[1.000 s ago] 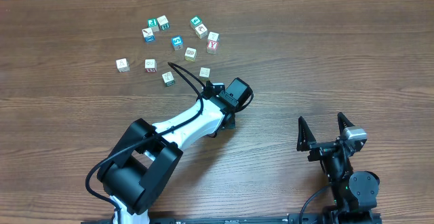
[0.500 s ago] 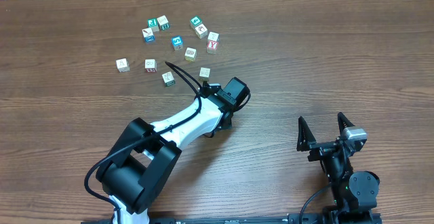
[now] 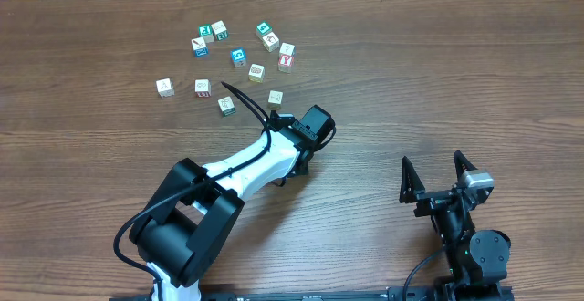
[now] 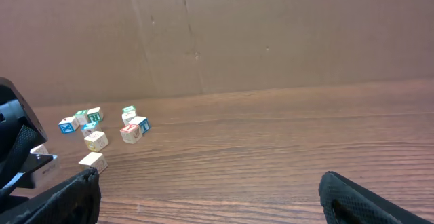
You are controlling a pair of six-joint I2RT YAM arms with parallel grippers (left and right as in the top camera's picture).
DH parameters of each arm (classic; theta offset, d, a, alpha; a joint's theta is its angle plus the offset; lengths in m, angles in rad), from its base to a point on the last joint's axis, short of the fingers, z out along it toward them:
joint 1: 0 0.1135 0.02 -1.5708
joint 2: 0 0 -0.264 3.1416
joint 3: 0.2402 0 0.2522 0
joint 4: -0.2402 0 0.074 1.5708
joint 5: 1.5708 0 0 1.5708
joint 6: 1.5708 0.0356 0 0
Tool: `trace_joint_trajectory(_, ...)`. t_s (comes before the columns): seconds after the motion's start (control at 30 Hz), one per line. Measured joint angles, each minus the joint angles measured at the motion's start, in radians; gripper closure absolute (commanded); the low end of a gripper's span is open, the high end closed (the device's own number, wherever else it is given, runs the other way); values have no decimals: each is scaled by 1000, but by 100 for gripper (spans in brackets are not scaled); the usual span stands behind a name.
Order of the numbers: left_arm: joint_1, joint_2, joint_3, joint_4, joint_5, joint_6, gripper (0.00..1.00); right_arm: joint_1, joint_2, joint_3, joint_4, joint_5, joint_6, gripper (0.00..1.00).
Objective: Form a horizontal line
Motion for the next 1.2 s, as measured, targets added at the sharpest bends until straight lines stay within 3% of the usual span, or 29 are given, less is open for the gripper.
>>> trace_joint_trajectory(0.93,25,0,0,-26,-16,0,94,0,0,0,-1,0,0,0)
trace_joint_trajectory(1.2,26,0,1,40,43,62,96,0,0,0,-1,0,0,0)
